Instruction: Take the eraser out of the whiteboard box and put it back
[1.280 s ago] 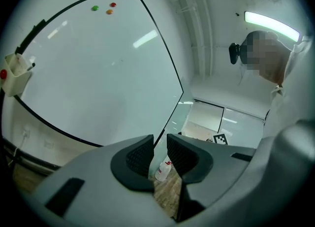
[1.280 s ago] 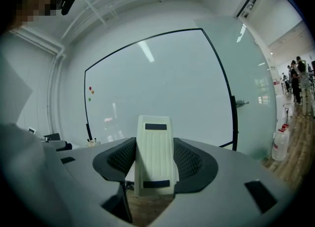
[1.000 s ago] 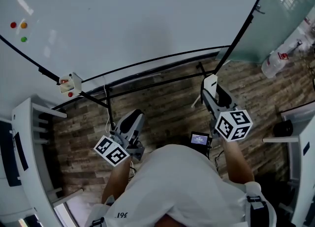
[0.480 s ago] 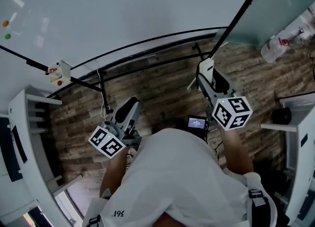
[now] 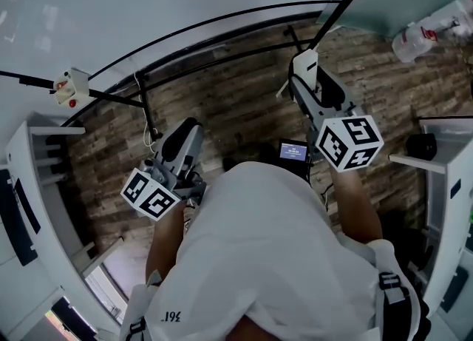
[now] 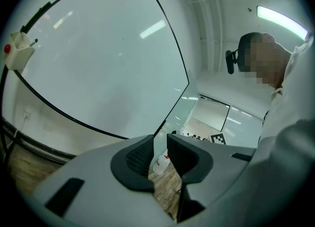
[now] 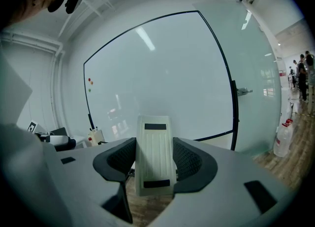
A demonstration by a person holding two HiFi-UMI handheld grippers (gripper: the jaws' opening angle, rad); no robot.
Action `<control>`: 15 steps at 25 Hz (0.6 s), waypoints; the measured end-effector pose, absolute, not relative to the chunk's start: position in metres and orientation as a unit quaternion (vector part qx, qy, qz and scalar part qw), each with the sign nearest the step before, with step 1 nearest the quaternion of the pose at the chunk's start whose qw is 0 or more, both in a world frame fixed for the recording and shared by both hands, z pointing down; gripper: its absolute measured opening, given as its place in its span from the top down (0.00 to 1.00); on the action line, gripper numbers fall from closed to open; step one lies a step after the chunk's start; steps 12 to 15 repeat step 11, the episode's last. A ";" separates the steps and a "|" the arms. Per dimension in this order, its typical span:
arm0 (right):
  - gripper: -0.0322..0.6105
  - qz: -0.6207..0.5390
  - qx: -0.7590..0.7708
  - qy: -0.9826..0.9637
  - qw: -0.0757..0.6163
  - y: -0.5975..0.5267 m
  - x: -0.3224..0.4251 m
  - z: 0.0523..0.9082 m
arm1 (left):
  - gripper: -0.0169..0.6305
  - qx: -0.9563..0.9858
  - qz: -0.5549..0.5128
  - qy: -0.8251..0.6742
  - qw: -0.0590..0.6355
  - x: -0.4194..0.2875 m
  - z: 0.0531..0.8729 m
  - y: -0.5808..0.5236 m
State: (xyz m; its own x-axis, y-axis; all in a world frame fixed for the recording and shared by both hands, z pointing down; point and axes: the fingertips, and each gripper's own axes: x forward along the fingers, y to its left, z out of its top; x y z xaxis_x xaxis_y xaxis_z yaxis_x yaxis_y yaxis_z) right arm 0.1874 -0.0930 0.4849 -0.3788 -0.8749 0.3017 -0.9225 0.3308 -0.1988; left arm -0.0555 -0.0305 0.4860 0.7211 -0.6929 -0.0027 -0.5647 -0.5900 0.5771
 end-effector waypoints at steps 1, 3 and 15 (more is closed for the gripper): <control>0.56 0.170 0.553 -0.812 0.070 -0.093 0.188 0.485 | 0.83 0.884 -0.113 -0.355 0.281 -0.055 0.487 -0.031; 0.56 0.170 0.555 -0.811 0.068 -0.094 0.189 0.485 | 0.83 0.885 -0.112 -0.352 0.282 -0.053 0.487 -0.032; 0.56 0.164 0.553 -0.814 0.064 -0.102 0.189 0.482 | 0.83 0.887 -0.112 -0.352 0.276 -0.051 0.485 -0.038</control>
